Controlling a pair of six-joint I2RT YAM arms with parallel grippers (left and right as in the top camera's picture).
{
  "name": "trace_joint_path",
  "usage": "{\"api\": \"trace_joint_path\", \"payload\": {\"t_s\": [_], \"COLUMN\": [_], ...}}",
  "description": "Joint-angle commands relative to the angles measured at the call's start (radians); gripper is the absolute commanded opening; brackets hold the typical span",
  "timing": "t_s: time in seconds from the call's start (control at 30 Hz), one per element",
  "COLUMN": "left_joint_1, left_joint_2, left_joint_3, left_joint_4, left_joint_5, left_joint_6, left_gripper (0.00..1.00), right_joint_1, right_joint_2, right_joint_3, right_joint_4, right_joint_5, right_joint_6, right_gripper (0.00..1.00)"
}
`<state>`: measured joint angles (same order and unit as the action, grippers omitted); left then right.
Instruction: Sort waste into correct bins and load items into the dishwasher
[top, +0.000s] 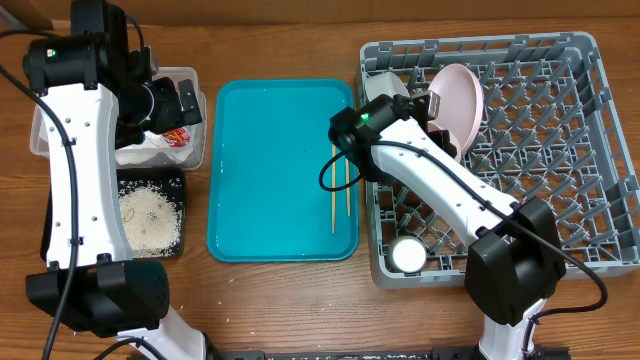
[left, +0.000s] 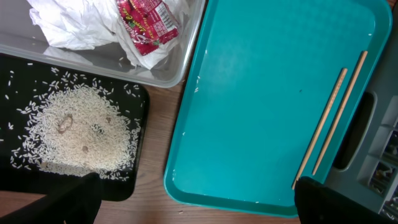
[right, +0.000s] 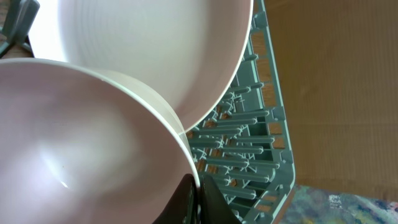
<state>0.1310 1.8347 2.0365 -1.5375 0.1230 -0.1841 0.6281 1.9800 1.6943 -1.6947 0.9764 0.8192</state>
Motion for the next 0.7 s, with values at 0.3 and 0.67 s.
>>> {"api": "trace_joint_path", "payload": {"t_s": [0.3, 0.67], "left_joint_1": [0.0, 0.0], "left_joint_2": [-0.017, -0.017], "left_joint_3": [0.012, 0.012], "left_joint_4": [0.002, 0.002], "left_joint_5": [0.0, 0.0], "left_joint_6": [0.004, 0.004], "left_gripper": [1.0, 1.0], "right_joint_1": [0.056, 0.078], "right_joint_2": [-0.003, -0.003], "right_joint_3": [0.005, 0.005], "right_joint_4": [0.0, 0.0], "right_joint_5": [0.172, 0.206], "right_joint_6": [-0.032, -0.116], "right_gripper": [0.04, 0.04]}}
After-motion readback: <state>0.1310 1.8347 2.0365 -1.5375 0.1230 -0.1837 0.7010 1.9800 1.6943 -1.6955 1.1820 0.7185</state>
